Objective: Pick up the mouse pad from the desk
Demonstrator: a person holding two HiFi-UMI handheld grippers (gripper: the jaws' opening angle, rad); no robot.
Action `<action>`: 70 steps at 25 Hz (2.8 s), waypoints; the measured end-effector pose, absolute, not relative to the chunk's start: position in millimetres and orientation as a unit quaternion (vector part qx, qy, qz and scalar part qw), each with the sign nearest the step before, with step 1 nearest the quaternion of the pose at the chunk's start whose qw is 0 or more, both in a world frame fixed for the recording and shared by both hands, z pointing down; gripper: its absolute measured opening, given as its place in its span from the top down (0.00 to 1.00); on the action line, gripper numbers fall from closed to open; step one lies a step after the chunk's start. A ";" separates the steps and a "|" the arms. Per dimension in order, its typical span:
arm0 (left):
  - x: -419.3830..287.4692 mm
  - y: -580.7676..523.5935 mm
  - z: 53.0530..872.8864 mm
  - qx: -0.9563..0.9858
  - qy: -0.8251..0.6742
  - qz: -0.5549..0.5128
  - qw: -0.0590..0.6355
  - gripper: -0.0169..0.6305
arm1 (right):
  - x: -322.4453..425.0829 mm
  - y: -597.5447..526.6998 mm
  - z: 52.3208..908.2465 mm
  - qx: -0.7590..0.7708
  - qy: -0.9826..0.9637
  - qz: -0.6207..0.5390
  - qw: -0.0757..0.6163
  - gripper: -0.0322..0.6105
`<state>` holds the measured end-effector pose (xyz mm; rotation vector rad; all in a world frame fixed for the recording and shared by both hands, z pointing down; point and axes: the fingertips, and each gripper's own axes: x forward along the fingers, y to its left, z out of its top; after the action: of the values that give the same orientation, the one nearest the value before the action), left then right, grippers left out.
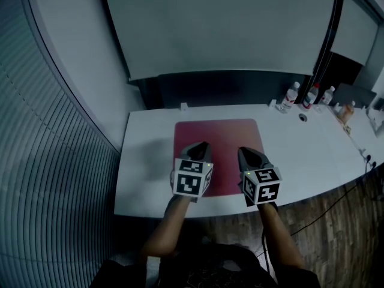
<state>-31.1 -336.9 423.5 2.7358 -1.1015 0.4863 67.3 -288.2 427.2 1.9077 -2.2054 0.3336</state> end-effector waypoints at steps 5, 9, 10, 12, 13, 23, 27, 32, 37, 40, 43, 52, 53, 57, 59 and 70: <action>-35.0 -345.5 431.8 0.911 -0.371 0.159 0.087 0.95 | 72.7 -291.2 435.1 0.651 -0.741 0.119 0.108 0.95; -36.6 -352.7 441.8 0.909 -0.373 0.165 0.091 0.95 | 81.0 -298.2 441.0 0.653 -0.740 0.122 0.107 0.95; -37.3 -355.1 445.3 0.908 -0.373 0.168 0.093 0.95 | 83.6 -300.3 443.2 0.653 -0.740 0.123 0.108 0.95; -38.5 -360.5 452.6 0.905 -0.376 0.172 0.095 0.95 | 89.7 -304.4 448.0 0.654 -0.737 0.125 0.111 0.95; -39.3 -363.6 456.6 0.904 -0.379 0.173 0.097 0.95 | 93.1 -306.8 451.4 0.655 -0.737 0.126 0.113 0.95; -44.7 -401.9 499.1 0.880 -0.414 0.193 0.129 0.93 | 130.5 -333.1 493.7 0.644 -0.738 0.151 0.133 0.94; -44.2 -414.2 517.8 0.874 -0.418 0.211 0.132 0.88 | 144.7 -340.7 510.9 0.644 -0.733 0.166 0.145 0.93; -48.3 -426.2 542.6 0.862 -0.425 0.232 0.152 0.81 | 162.5 -348.7 533.4 0.639 -0.731 0.182 0.154 0.91; -57.5 -433.8 566.5 0.848 -0.433 0.259 0.164 0.76 | 180.3 -351.6 555.1 0.637 -0.724 0.210 0.162 0.89; -65.1 -437.7 583.4 0.839 -0.437 0.274 0.173 0.72 | 187.8 -355.9 565.6 0.635 -0.724 0.216 0.162 0.86; -72.7 -442.8 596.6 0.832 -0.440 0.287 0.180 0.70 | 195.4 -358.2 580.6 0.633 -0.719 0.231 0.168 0.82; -91.2 -453.5 628.2 0.813 -0.443 0.307 0.219 0.58 | 220.3 -366.6 611.3 0.633 -0.704 0.264 0.185 0.72; -92.3 -456.0 629.8 0.812 -0.443 0.309 0.220 0.57 | 222.7 -367.7 613.7 0.633 -0.702 0.267 0.189 0.72; -98.0 -459.7 642.4 0.806 -0.438 0.317 0.242 0.51 | 230.4 -367.8 622.4 0.632 -0.692 0.281 0.208 0.67; -100.4 -461.3 645.6 0.804 -0.436 0.318 0.247 0.49 | 234.7 -367.8 626.8 0.632 -0.688 0.286 0.214 0.65; -98.2 -465.0 660.4 0.804 -0.412 0.330 0.272 0.33 | 247.5 -374.2 647.3 0.627 -0.673 0.314 0.236 0.51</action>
<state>-98.2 -465.0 660.4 2.1649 -1.1090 0.8891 247.5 -374.2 647.3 1.7193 -1.8451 0.8612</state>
